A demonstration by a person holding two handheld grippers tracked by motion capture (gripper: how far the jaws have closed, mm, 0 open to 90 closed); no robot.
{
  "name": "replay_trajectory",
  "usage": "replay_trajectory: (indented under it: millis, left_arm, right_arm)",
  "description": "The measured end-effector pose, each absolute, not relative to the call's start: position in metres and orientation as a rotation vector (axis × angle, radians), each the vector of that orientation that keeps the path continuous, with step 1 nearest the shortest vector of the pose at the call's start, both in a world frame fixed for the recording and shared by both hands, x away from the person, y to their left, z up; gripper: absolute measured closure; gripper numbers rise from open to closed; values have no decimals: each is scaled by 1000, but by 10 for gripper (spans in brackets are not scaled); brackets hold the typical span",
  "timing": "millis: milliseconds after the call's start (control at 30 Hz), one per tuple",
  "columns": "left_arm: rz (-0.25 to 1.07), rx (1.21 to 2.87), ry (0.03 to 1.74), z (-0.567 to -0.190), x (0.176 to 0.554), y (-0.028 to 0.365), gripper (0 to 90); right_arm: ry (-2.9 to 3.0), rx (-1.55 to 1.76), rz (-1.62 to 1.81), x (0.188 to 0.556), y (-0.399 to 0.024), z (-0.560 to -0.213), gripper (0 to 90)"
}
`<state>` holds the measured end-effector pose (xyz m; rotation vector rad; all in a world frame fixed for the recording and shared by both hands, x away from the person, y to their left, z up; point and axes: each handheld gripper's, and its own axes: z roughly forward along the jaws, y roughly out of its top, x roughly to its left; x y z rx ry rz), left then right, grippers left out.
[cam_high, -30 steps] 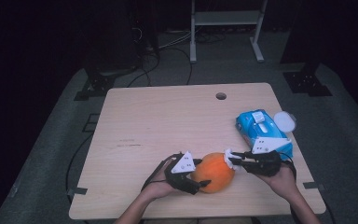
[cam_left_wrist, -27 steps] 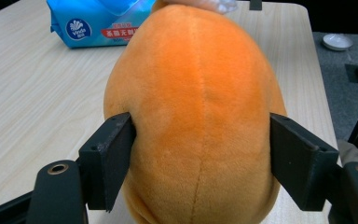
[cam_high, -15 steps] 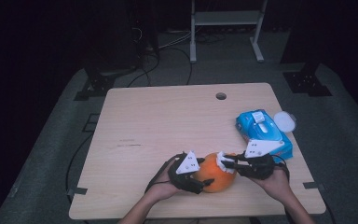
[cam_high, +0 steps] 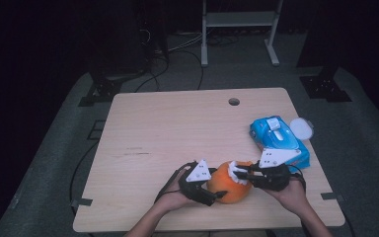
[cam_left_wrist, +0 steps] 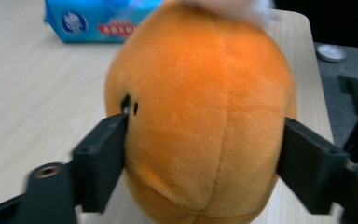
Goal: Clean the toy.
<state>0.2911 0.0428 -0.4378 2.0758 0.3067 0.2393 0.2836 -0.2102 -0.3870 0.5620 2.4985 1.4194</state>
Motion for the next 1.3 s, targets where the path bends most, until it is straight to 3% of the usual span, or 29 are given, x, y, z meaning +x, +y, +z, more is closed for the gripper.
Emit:
replay_trajectory:
  millis: [200, 367, 567, 900, 967, 1133, 1233, 1300]
  left_arm:
    - [193, 1956, 338, -424, 289, 49, 354]
    - [232, 1937, 315, -407, 284, 51, 359]
    - [233, 1980, 341, -414, 288, 52, 358]
    - [243, 1980, 331, -407, 284, 52, 358]
    - [239, 1975, 314, -410, 286, 53, 330]
    - [175, 1957, 325, -421, 297, 57, 101]
    - [136, 1951, 350, -434, 301, 54, 75]
    - [161, 1956, 334, -436, 299, 50, 105]
  right_arm:
    - [2474, 502, 1445, 277, -198, -377, 768]
    - [2409, 519, 1536, 275, -206, -370, 769]
    - [2491, 608, 1524, 292, -214, -395, 769]
    - [2454, 468, 1448, 272, -192, -373, 769]
    - [2473, 490, 1446, 276, -195, -378, 769]
    - [2463, 554, 1431, 283, -208, -386, 769]
    - [2454, 597, 1459, 287, -215, -389, 769]
    - [2449, 607, 1468, 288, -214, -390, 769]
